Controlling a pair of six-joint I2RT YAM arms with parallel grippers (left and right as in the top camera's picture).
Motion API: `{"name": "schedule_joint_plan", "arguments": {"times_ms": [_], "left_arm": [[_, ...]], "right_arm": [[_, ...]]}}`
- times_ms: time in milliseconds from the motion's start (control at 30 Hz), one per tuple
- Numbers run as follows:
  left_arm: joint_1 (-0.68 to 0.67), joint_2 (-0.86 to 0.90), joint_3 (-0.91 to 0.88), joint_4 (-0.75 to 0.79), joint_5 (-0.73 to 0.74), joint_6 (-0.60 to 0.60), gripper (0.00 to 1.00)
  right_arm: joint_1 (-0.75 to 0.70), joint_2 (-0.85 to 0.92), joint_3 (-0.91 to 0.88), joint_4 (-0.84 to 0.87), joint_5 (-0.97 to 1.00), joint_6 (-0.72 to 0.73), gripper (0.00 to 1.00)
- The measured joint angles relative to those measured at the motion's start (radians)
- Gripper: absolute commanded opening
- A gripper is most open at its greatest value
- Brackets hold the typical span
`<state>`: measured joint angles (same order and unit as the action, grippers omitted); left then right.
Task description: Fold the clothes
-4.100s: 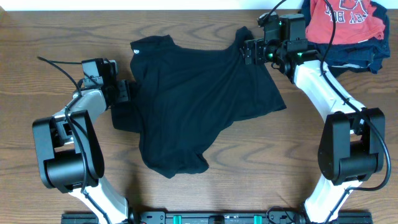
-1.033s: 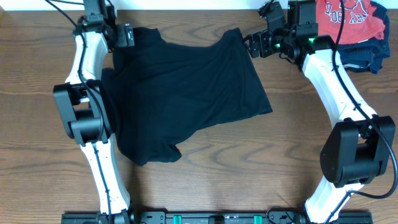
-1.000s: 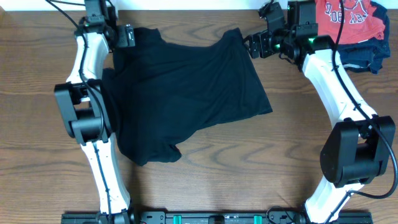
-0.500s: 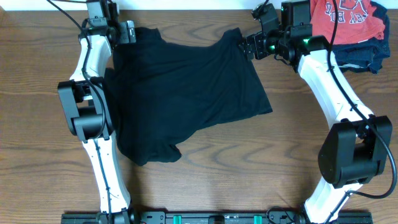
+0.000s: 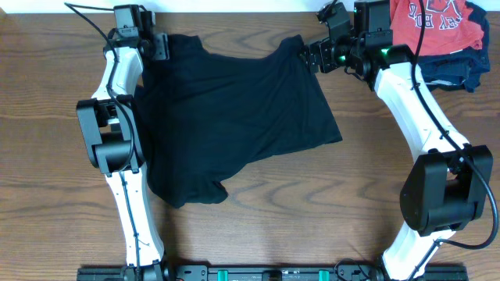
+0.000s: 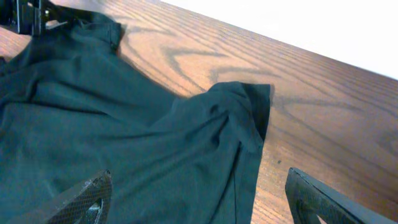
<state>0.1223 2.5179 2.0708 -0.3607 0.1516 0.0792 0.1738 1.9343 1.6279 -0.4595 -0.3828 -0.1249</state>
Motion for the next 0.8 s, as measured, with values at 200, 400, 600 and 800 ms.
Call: {"name": "schedule_joint_plan", "arguments": {"times_ms": [200, 400, 600, 800], "left_arm": [[-0.001, 0.0, 0.0, 0.005, 0.006, 0.0, 0.15], [-0.001, 0.0, 0.0, 0.024, 0.006, -0.01, 0.06], [-0.001, -0.02, 0.0, -0.009, 0.007, -0.032, 0.06], [-0.001, -0.156, 0.0, -0.129, 0.006, -0.038, 0.06]], "right_arm": [[0.0, 0.0, 0.0, 0.002, 0.0, 0.0, 0.86], [0.0, 0.0, 0.0, 0.003, 0.001, 0.0, 0.86], [0.0, 0.0, 0.0, 0.002, 0.018, 0.0, 0.88], [-0.013, 0.0, 0.0, -0.002, 0.043, 0.0, 0.88]]}}
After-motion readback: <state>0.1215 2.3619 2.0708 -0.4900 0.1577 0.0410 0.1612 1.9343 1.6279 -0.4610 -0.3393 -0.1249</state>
